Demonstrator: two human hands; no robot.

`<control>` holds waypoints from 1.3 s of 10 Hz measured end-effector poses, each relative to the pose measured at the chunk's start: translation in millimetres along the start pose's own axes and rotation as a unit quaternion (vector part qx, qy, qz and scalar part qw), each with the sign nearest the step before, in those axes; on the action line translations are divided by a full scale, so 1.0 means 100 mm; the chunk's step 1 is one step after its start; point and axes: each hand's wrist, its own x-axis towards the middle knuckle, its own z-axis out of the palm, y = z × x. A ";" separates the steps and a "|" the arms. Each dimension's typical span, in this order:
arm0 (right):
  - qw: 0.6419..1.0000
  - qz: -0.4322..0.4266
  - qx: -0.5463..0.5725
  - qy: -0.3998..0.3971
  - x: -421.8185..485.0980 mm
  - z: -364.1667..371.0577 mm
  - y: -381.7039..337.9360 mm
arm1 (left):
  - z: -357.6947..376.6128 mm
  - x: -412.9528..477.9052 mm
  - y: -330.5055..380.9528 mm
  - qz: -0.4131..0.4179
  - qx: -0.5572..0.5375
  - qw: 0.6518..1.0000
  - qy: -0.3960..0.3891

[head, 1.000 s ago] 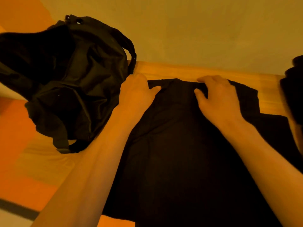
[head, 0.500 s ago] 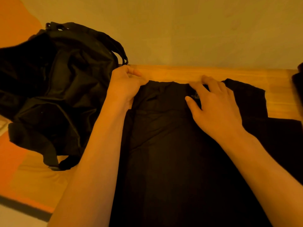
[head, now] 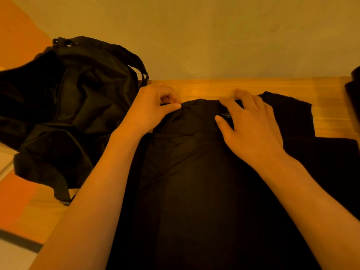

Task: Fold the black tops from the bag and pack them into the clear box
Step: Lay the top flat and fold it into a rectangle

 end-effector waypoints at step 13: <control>0.982 0.132 -0.123 -0.054 -0.87 -0.23 0.26 | 0.32 -1.17 0.13 -0.093 0.201 0.975 -0.029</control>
